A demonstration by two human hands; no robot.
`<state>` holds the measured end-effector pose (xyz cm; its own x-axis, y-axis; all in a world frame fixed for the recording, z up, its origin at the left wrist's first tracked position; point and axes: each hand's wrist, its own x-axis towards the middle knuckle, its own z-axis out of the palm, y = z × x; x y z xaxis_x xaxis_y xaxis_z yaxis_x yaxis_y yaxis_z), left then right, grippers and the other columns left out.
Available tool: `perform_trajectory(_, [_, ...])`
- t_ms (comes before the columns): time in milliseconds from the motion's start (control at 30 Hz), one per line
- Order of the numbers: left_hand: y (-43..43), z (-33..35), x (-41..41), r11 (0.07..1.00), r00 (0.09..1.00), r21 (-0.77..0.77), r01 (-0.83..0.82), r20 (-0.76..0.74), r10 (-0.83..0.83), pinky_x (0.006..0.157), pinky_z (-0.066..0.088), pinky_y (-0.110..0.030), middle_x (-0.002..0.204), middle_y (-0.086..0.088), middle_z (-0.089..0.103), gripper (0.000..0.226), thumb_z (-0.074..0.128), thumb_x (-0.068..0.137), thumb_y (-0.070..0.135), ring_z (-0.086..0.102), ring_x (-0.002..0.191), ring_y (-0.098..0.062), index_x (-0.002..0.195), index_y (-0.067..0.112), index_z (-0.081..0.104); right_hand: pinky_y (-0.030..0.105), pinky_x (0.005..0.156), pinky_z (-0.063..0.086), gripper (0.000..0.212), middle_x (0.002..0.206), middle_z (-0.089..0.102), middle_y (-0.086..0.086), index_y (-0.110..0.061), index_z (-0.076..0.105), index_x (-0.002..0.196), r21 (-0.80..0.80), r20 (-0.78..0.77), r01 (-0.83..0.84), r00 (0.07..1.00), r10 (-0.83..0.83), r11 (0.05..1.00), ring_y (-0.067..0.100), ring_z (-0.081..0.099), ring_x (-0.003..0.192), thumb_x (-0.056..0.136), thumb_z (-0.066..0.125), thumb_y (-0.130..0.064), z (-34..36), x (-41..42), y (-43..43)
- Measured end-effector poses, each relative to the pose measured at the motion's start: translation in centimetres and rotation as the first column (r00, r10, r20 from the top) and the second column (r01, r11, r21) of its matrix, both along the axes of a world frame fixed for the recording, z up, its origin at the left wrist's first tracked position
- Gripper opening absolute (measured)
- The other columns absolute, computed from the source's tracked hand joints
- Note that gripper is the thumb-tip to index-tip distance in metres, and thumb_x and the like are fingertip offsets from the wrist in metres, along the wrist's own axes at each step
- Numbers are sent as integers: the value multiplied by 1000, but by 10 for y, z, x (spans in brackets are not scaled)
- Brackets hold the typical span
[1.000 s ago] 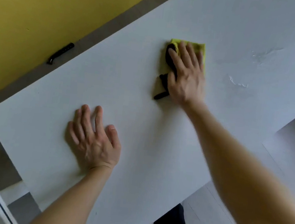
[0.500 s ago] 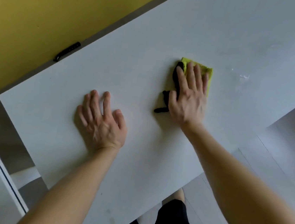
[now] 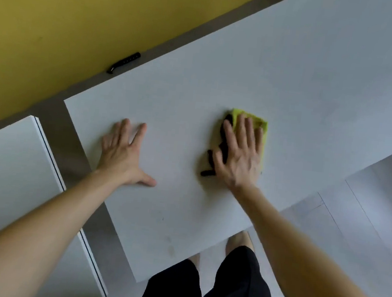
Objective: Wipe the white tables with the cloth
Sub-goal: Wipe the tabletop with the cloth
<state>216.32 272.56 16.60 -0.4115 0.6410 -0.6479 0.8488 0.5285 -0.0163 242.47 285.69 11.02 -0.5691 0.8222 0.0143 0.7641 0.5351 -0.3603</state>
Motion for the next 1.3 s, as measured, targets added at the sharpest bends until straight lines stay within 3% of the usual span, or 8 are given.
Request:
perform_trajectory(100, [-6, -1, -7, 997, 997, -51, 55, -43, -57, 126, 25, -69, 176, -8, -31, 177, 94, 46, 81, -18, 165, -41, 166, 34, -28, 61, 135, 11, 75, 181, 16, 10, -22, 39, 169, -41, -17, -689, 724, 689, 723, 30, 7, 169, 104, 58, -55, 2, -7, -61])
perform_trajectory(200, [-3, -7, -6, 997, 995, -30, 76, -62, -78, 126, 30, -68, 177, -11, -26, 178, 95, 45, 80, -14, 165, -44, 166, 31, -26, 59, 135, 13, 74, 180, 21, 8, -23, 43, 167, -21, -39, -874, 487, 873, 486, 30, 12, 169, 103, 62, -55, -9, -17, -7])
perform_trajectory(433, [-8, -5, -10, 993, 988, -7, 119, -100, -119, 128, 30, -62, 178, -9, -26, 179, 89, 45, 88, -11, 167, -41, 165, 30, -30, 55, 136, 0, 75, 179, 23, 13, -27, 40, 167, 31, 72, 39, 997, -42, 999, 34, 14, 168, 98, 44, -57, -11, -130, 131])
perform_trajectory(633, [-7, 2, -7, 998, 995, -3, 60, -85, -60, 131, 24, -60, 181, -6, -13, 175, 89, 43, 88, -14, 168, -33, 170, 15, -6, 52, 137, 5, 73, 179, 26, 8, -24, 36, 169, 62, 47, -872, 489, 871, 486, 31, 20, 167, 102, 53, -45, -16, -161, 41])
perform_trajectory(800, [-8, -2, -9, 996, 994, -28, 82, -72, -84, 133, 19, -61, 171, -7, -44, 181, 84, 50, 91, -26, 164, -36, 162, 16, -38, 52, 137, 5, 73, 178, 29, 10, -25, 42, 166, 73, 101, -133, 987, 126, 988, 32, 20, 167, 96, 55, -43, -15, -142, 154])
perform_trajectory(867, [-7, -2, -9, 996, 994, -37, 83, -71, -86, 133, 19, -62, 171, -7, -43, 182, 84, 51, 90, -26, 164, -36, 162, 16, -38, 54, 137, 2, 80, 178, 27, 12, -19, 41, 167, 55, 108, 38, 993, -44, 998, 34, 18, 167, 92, 47, -47, -11, -172, 134])
perform_trajectory(1100, [-2, 4, -2, 998, 994, -43, 40, -102, -44, 132, 22, -61, 180, -4, -21, 175, 89, 50, 85, -19, 167, -33, 169, 16, -20, 52, 136, 2, 79, 179, 26, 8, -22, 38, 169, -10, 134, -686, 721, 680, 728, 31, 19, 167, 97, 34, -55, -6, -236, 51])
perform_trajectory(1300, [-5, 3, -6, 998, 997, -51, 45, -59, -48, 133, 21, -62, 173, -2, -41, 182, 89, 49, 87, -25, 165, -33, 164, 20, -34, 51, 137, 1, 76, 180, 25, 6, -28, 32, 171, 33, 125, -119, 986, 114, 992, 28, 15, 168, 99, 36, -52, -5, -91, 183])
